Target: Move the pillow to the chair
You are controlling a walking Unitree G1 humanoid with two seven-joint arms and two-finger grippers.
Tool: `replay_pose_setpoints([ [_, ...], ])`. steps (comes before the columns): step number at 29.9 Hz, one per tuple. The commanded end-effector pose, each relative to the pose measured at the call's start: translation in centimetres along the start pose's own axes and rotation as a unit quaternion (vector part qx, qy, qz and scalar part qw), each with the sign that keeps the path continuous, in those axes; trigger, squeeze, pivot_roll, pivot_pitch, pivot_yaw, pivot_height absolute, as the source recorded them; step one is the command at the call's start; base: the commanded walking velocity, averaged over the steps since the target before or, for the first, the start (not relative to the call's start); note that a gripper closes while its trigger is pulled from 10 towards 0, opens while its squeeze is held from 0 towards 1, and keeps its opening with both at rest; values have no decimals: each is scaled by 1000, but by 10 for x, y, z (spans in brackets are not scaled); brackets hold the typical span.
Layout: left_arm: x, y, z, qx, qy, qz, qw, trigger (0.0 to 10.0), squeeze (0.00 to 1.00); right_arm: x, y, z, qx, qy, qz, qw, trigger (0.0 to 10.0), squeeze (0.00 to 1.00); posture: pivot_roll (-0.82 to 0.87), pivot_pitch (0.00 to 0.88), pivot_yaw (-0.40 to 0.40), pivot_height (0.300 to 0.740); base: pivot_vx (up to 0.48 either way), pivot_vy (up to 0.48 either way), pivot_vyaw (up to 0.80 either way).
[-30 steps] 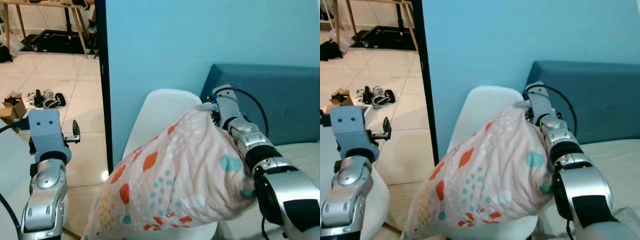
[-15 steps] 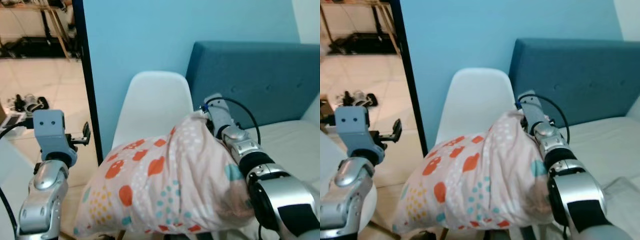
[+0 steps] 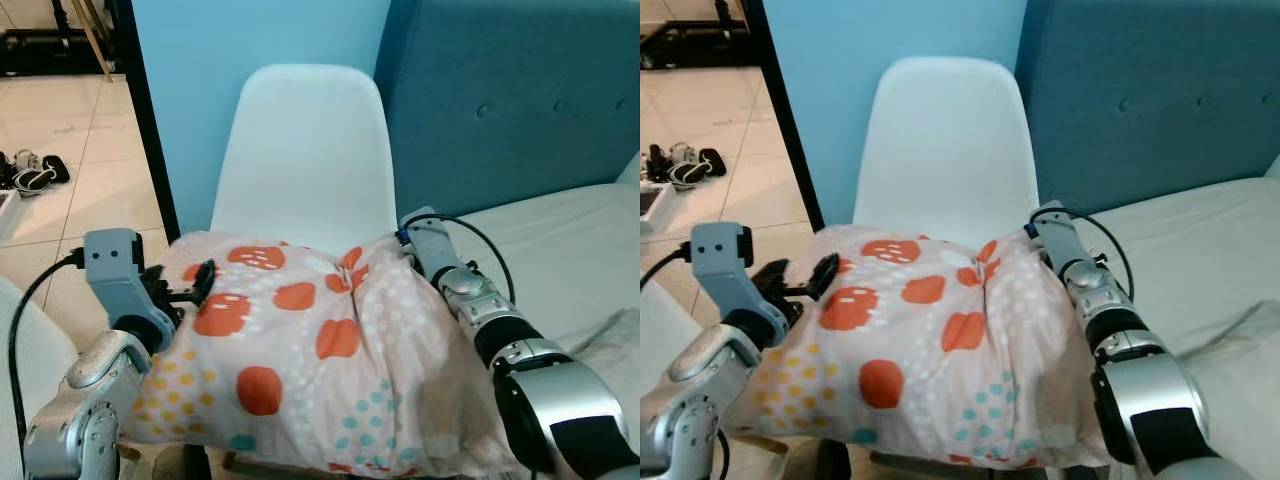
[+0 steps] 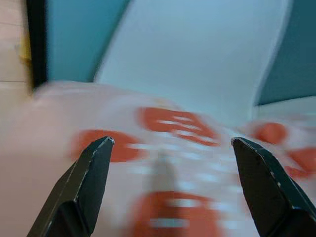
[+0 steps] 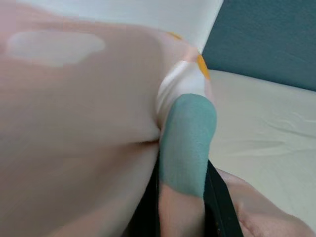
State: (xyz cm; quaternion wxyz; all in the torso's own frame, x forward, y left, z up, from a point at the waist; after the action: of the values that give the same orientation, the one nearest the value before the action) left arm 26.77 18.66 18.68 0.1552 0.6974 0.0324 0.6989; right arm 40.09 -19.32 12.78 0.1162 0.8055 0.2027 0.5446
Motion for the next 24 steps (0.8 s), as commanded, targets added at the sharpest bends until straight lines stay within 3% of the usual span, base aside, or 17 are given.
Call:
replay_pose_setpoints([
  [1,-1,14,-4,-48,-7,-24,999,10000,0,-3,-5,0,-10,4,9,1000,10000,0,98,55,-114,541,0,0,0],
  [4,4,28,-8,-95,-4,-35,995,10000,0,4,-5,1,-33,20,28,999,10000,0,106,58,-110,541,0,0,0],
  [11,7,32,-11,-108,-1,-36,993,10000,0,16,5,1,-75,39,9,996,10000,0,116,63,-110,541,0,0,0],
  [12,9,32,-12,-109,0,-37,993,10000,0,23,19,-1,-113,46,-2,993,10000,0,122,66,-111,541,0,0,0],
  [13,9,32,-12,-109,0,-37,993,10000,0,23,19,-1,-113,46,-2,993,10000,0,122,66,-111,541,0,0,0],
  [14,11,31,-13,-106,2,-42,994,10000,0,28,36,-5,-154,49,-17,987,10000,0,126,72,-113,541,0,0,0],
  [15,11,31,-13,-106,2,-42,994,10000,0,28,36,-5,-154,49,-17,987,10000,0,126,72,-113,541,0,0,0],
  [17,12,29,-16,-99,0,-39,994,10000,0,29,73,-16,-236,39,-88,967,10000,0,137,81,-119,541,0,0,0],
  [19,12,29,-16,-99,0,-39,994,10000,0,29,73,-16,-236,39,-88,967,10000,0,137,81,-119,541,0,0,0],
  [21,11,29,-18,-97,-4,-39,994,10000,0,22,95,-24,-277,25,-117,953,10000,0,132,87,-117,541,0,0,0],
  [22,11,29,-18,-97,-4,-39,994,10000,0,22,95,-24,-277,25,-117,953,10000,0,132,87,-117,541,0,0,0],
  [24,11,31,-20,-102,-5,-46,994,10000,0,12,116,-34,-313,9,-121,942,10000,0,127,93,-115,541,0,0,0],
])
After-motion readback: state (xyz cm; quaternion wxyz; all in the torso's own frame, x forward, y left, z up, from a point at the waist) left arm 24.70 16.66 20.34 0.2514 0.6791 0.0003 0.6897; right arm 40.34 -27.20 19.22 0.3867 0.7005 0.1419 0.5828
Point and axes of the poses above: a point about 5 cm out from each wrist's last joint towards the gripper, its own z axis pointing out of the wrist towards the gripper, its own x axis along the axis of the wrist's last joint, y = z × x, the point moved 1 cm from there along z, pointing out of the wrist towards the gripper, and after that the axes turned 1 degree about z, right-handed, at the moved point
